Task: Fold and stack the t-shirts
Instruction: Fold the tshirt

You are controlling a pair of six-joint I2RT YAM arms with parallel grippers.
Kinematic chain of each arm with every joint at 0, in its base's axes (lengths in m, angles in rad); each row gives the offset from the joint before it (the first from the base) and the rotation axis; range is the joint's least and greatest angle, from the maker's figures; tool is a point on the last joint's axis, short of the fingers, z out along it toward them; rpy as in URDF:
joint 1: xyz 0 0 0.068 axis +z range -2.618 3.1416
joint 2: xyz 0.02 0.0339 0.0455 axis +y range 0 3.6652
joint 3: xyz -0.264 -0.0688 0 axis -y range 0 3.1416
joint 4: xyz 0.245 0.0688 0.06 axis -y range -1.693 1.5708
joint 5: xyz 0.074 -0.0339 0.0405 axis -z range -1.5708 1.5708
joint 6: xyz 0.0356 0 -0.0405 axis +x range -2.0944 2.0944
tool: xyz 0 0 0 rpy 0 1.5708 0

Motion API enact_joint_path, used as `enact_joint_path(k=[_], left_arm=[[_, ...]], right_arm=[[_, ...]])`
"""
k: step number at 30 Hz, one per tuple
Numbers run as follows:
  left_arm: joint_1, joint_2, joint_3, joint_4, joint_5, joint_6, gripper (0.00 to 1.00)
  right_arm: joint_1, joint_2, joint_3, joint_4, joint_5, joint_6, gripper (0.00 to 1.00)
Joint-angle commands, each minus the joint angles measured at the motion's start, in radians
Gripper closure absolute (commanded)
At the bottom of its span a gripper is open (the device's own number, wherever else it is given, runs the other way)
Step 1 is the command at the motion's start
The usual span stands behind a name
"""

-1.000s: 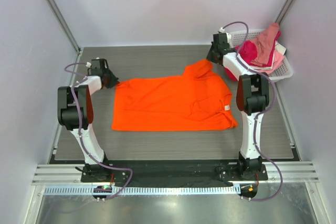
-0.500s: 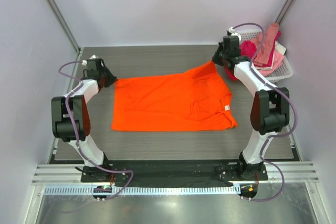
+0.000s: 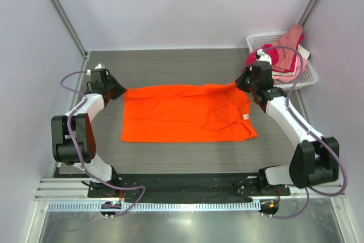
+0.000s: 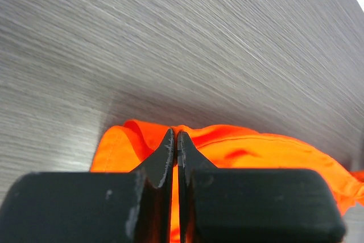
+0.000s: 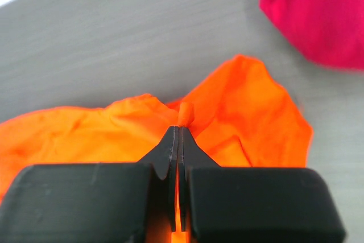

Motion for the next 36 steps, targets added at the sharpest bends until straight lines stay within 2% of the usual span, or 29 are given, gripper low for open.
enact_joint_path(k=[1,7,16,28,29,31,32,33,34,35,36], left_arm=[[0.004,-0.085,-0.024,0.058,0.057,0.027,1.0],[0.006,-0.177,-0.119,0.058,0.049,0.017,1.0],[0.004,-0.294,-0.264,0.052,-0.043,-0.001,1.0],[0.027,-0.251,-0.323,0.054,-0.086,-0.036,1.0],[0.029,-0.25,-0.33,0.058,-0.075,-0.039,1.0],[0.035,-0.257,-0.343,0.085,-0.045,-0.041,0.99],[0.035,-0.263,-0.361,0.09,-0.032,-0.042,0.98],[0.036,-0.288,-0.372,0.098,-0.031,-0.05,0.95],[0.035,-0.306,-0.386,0.106,-0.035,-0.055,0.85],[0.036,-0.329,-0.416,0.113,-0.048,-0.059,0.76],[0.036,-0.381,-0.433,0.126,-0.058,-0.067,0.54]], right_arm=[[0.009,-0.132,-0.091,0.025,0.018,-0.005,0.99],[0.032,-0.281,-0.254,-0.018,0.015,-0.009,0.99],[0.083,-0.465,-0.391,-0.081,0.012,0.025,0.99],[0.123,-0.766,-0.536,-0.21,-0.033,0.109,0.99],[0.123,-0.789,-0.552,-0.215,-0.041,0.12,0.97],[0.123,-0.859,-0.604,-0.228,-0.041,0.148,0.86],[0.124,-0.885,-0.624,-0.221,-0.078,0.163,0.71],[0.124,-0.934,-0.641,-0.215,-0.087,0.172,0.66],[0.126,-0.957,-0.667,-0.213,-0.084,0.201,0.62],[0.126,-0.987,-0.681,-0.212,-0.081,0.208,0.54],[0.126,-1.023,-0.697,-0.206,-0.072,0.214,0.47]])
